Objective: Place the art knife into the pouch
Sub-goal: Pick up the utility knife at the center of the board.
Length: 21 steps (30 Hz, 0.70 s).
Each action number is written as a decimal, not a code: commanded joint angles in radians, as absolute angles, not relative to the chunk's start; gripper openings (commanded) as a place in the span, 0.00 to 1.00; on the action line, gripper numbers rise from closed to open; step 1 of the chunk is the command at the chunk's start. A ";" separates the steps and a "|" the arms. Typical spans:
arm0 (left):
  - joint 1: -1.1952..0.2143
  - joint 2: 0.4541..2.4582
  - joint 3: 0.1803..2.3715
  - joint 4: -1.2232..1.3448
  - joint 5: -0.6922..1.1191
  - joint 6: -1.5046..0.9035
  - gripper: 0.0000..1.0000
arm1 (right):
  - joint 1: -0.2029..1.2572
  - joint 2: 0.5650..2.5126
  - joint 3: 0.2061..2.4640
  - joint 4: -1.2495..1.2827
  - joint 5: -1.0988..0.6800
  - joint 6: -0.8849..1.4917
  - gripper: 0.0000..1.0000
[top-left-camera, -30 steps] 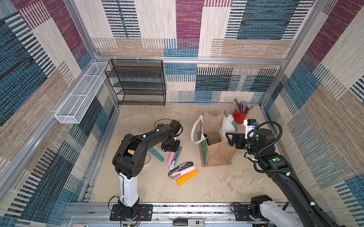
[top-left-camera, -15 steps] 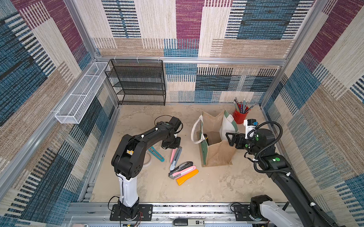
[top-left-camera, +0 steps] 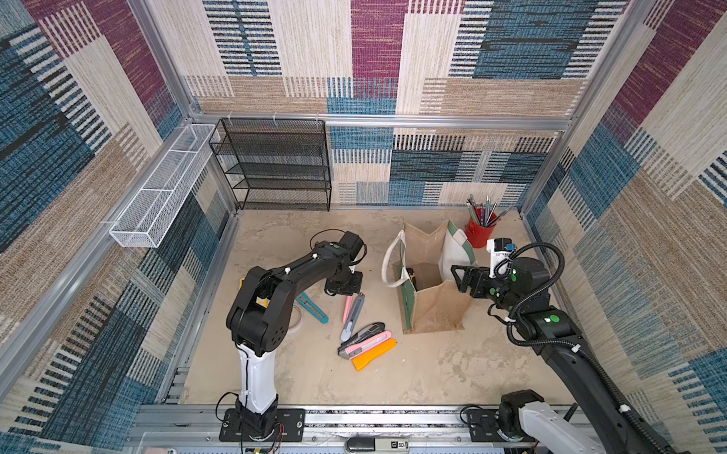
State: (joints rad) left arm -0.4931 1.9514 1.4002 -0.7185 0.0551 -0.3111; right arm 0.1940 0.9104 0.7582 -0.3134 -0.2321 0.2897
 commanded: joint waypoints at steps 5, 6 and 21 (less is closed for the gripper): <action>-0.494 1.978 1.405 -0.770 0.060 -0.294 0.07 | 0.195 0.912 0.756 -0.303 -0.233 0.295 0.91; -0.495 1.980 1.407 -0.769 0.061 -0.296 0.08 | 0.195 0.911 0.755 -0.304 -0.233 0.294 0.91; -0.512 2.019 1.423 -0.768 0.060 -0.296 0.13 | 0.195 0.900 0.737 -0.301 -0.221 0.288 0.91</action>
